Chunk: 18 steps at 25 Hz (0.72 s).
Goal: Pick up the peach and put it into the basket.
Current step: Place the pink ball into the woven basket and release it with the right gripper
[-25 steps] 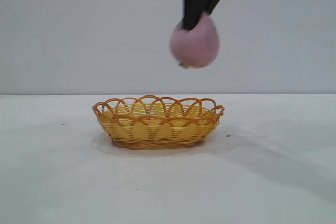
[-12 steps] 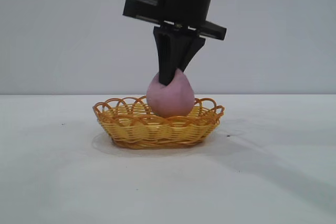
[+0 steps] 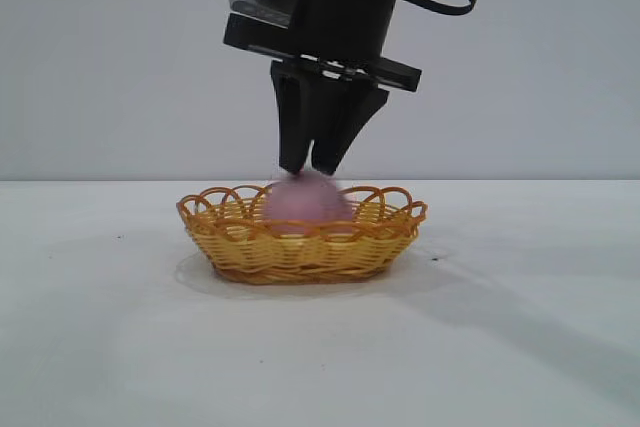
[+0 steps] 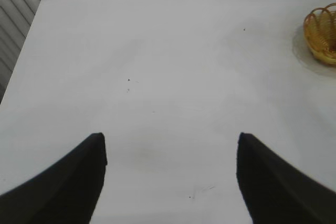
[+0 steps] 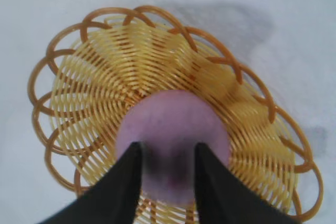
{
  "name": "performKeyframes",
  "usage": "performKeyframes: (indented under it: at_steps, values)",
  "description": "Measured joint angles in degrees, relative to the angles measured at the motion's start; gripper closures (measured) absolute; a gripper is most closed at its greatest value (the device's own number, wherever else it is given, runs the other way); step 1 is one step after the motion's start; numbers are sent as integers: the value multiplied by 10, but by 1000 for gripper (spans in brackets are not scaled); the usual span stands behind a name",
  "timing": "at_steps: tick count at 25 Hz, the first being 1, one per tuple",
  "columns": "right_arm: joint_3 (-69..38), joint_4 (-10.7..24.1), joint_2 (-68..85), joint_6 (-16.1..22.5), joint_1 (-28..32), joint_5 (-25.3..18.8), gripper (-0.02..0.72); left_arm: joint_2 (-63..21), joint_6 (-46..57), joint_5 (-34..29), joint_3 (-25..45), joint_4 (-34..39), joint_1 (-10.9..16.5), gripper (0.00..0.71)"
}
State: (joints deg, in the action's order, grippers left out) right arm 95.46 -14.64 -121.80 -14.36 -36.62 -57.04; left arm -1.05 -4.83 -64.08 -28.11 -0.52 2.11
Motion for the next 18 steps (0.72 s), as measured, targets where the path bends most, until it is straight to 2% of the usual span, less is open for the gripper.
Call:
performKeyframes:
  at_steps: [3, 4, 6, 10, 11, 15, 18]
  values:
    - [0, -9, 0, -4, 0, -5, 448, 0, 0, 0, 0, 0, 0, 251]
    - [0, -13, 0, -5, 0, -6, 407, 0, 0, 0, 0, 0, 0, 251]
    - [0, -17, 0, -9, 0, -6, 422, 0, 0, 0, 0, 0, 0, 251]
    - [5, -4, 4, -6, 0, -19, 422, 0, 0, 0, 0, 0, 0, 251]
    - [10, 6, 4, -1, 1, -25, 370, 0, 0, 0, 0, 0, 0, 251]
    - [38, 29, 11, 20, 16, -61, 241, 0, 0, 0, 0, 0, 0, 251]
    - [58, 43, 12, 35, 38, -89, 249, 0, 0, 0, 0, 0, 0, 251]
